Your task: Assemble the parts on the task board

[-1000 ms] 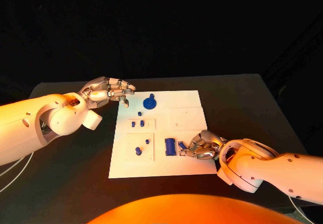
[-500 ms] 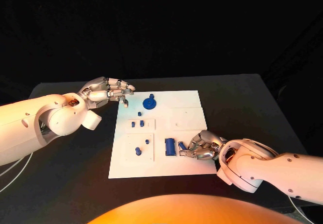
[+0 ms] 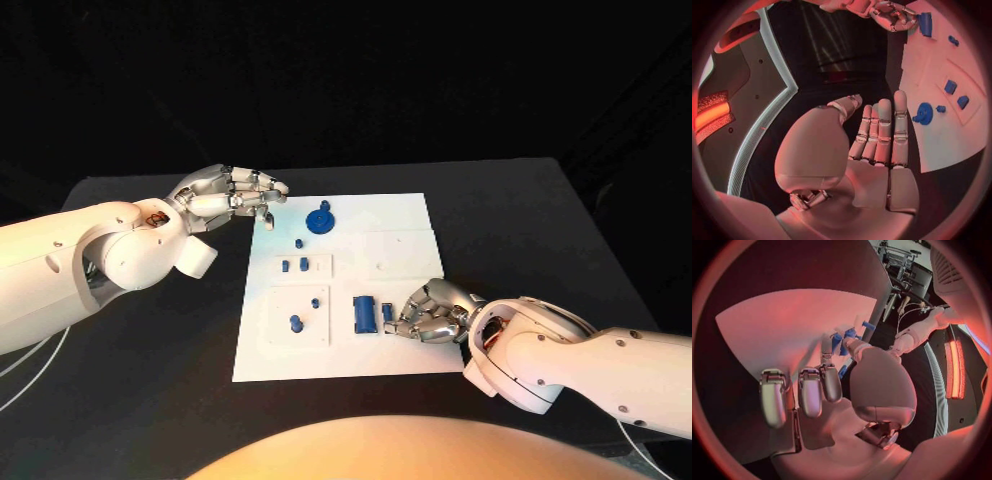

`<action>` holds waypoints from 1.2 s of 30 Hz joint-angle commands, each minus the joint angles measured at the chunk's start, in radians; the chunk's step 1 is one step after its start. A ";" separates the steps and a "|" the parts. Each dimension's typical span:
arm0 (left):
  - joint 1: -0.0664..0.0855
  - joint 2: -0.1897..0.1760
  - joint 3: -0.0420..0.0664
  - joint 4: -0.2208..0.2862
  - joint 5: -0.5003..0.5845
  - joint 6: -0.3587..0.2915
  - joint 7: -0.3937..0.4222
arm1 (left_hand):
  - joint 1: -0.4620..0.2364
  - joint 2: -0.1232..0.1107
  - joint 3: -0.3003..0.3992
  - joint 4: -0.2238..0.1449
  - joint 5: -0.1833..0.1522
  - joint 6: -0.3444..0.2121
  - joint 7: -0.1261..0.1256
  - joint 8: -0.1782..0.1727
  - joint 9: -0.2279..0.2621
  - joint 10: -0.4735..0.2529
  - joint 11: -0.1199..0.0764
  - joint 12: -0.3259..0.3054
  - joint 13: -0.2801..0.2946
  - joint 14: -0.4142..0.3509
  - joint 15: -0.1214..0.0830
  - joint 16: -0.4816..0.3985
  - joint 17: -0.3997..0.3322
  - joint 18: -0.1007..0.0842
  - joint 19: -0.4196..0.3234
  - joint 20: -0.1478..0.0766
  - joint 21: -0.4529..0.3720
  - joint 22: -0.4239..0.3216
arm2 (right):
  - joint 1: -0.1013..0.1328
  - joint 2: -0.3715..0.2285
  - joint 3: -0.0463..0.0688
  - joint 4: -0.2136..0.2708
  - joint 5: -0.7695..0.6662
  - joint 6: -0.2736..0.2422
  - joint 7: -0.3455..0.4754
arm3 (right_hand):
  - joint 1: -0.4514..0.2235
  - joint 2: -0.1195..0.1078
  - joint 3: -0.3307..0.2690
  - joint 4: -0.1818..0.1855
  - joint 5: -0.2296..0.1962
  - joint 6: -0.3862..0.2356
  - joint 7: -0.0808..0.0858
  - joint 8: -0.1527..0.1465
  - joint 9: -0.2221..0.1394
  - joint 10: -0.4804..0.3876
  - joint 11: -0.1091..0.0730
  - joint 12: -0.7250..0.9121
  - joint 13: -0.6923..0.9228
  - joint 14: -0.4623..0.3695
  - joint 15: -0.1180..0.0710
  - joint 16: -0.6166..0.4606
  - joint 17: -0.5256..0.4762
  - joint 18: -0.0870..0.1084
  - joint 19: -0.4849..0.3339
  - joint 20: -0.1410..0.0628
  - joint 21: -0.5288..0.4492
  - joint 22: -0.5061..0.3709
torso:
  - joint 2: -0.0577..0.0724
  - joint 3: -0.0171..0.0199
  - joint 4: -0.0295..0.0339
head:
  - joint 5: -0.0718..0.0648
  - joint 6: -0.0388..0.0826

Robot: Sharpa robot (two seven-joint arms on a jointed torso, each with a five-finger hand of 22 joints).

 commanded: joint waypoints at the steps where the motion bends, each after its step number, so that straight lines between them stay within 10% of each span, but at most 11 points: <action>1: 0.000 0.000 0.001 0.003 0.001 0.012 0.005 | -0.007 -0.004 0.004 0.000 0.004 0.003 0.001 -0.003 -0.001 0.005 0.003 -0.006 -0.001 -0.007 0.001 0.003 -0.001 0.013 -0.003 -0.001 0.005 0.001 | -0.001 -0.001 0.000 0.001 0.000 0.012 0.024 | -0.005 -0.006 -0.004 0.000 -0.004 0.001 0.004 -0.004 -0.001 0.056 0.001 -0.004 0.199 0.096 -0.002 0.002 0.217 -0.014 0.107 -0.001 0.005 0.263 | 0.000 -0.0003 -0.0001 | 0.000 0.000; 36: 0.000 0.001 0.000 0.002 0.001 0.011 0.000 | -0.001 0.000 0.016 -0.007 0.005 0.004 0.000 -0.003 -0.001 0.007 0.002 -0.006 -0.002 -0.007 -0.001 0.003 -0.002 0.013 -0.004 -0.003 0.009 0.005 | -0.001 -0.006 0.000 -0.008 -0.028 0.051 0.021 | 0.056 0.010 -0.046 0.003 -0.060 0.000 0.005 -0.006 -0.016 0.054 0.001 -0.011 0.198 0.096 -0.002 0.001 0.215 -0.014 0.107 -0.001 0.005 0.263 | 0.000 -0.0001 0.0008 | 0.001 -0.001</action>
